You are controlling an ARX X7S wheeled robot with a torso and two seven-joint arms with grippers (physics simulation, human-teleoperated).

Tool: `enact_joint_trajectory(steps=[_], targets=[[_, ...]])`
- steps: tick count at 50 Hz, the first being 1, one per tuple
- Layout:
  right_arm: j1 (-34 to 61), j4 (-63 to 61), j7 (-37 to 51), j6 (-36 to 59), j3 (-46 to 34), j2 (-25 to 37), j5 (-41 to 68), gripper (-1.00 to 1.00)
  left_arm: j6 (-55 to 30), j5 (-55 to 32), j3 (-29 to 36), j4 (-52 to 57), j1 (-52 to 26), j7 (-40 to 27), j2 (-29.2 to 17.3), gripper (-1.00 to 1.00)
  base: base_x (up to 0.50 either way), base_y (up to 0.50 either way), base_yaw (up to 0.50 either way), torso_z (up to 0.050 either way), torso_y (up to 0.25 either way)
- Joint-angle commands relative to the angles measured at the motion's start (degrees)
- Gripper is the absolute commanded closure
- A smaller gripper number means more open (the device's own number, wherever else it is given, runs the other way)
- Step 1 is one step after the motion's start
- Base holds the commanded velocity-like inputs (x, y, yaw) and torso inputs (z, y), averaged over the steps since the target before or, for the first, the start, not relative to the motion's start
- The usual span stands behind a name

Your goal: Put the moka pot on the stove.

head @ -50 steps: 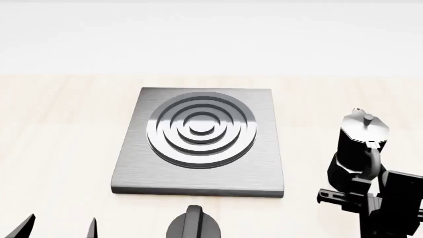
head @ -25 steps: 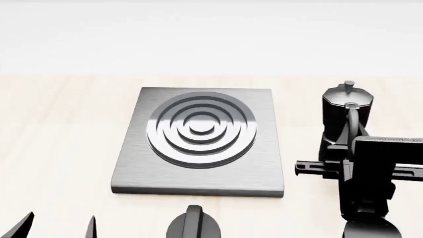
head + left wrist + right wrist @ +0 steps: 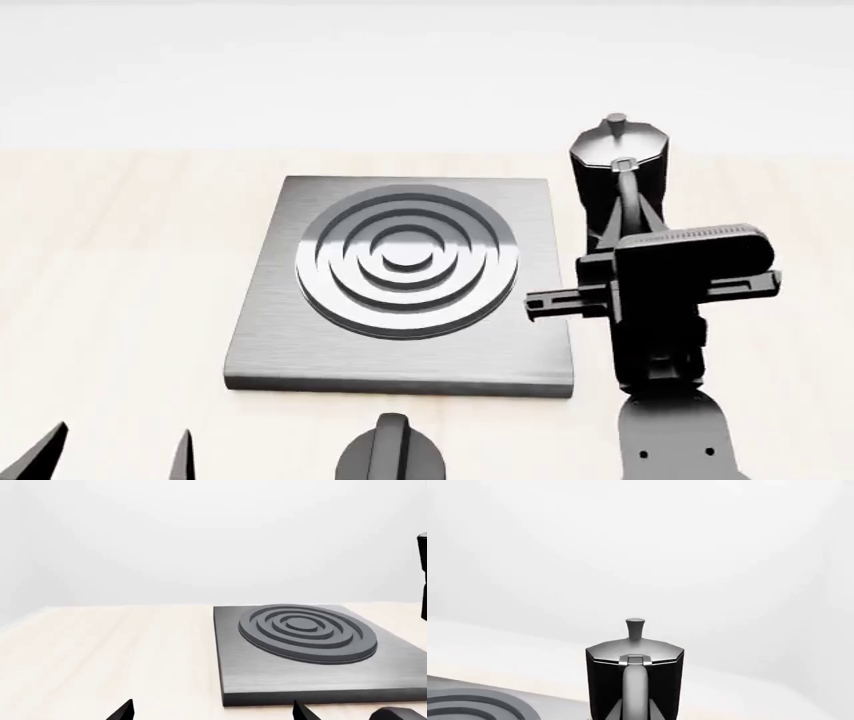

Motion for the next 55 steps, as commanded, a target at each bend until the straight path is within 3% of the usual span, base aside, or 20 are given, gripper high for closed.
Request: enact_joint_trajectory(steps=[1, 16, 47, 55], targets=[[9.2, 18.2, 1.9, -13.8, -3.8, -3.6, -4.2, 1.00, 2.6, 0.6, -0.8, -0.7, 0.1, -0.4, 0.1, -1.00, 0.00, 0.00, 0.00, 0.000, 0.000], [12.4, 18.3, 2.8, -13.4, -6.8, -5.4, -1.5, 1.00, 2.7, 0.3, -0.5, -0.9, -0.2, -0.6, -0.1, -1.00, 0.00, 0.00, 0.00, 0.000, 0.001], [15.7, 18.3, -3.4, -9.3, 0.4, -10.1, 2.7, 1.00, 2.4, -0.2, 0.1, -0.5, -0.1, -1.2, -0.8, -1.00, 0.00, 0.00, 0.00, 0.000, 0.001], [15.3, 18.3, -2.0, -8.2, -7.0, -10.3, 9.8, 1.00, 2.6, -0.4, 0.0, -0.4, 0.0, -1.4, -0.9, -1.00, 0.00, 0.00, 0.00, 0.000, 0.001]])
